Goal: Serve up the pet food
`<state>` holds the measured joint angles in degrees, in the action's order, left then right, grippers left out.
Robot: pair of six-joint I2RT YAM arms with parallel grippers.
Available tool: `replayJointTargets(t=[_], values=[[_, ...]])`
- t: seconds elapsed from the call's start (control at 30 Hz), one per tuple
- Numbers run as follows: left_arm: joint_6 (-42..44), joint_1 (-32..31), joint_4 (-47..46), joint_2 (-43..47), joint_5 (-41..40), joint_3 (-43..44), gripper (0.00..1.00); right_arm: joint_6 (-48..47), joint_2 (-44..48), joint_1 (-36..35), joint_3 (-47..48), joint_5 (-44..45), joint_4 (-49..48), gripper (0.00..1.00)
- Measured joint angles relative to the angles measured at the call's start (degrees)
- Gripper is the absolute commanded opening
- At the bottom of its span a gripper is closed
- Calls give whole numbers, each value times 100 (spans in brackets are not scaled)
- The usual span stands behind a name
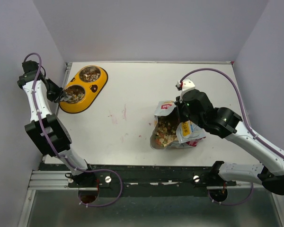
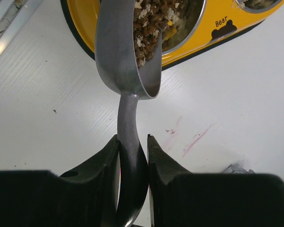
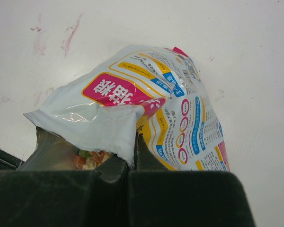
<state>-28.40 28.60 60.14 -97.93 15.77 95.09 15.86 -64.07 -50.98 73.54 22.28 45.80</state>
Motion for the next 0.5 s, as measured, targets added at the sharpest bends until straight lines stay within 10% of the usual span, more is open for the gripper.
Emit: replayJointTargets(t=[0.5], values=[[492,-763,852,-625,-1307,1241,0,0,0,-9,2,55,0,1]])
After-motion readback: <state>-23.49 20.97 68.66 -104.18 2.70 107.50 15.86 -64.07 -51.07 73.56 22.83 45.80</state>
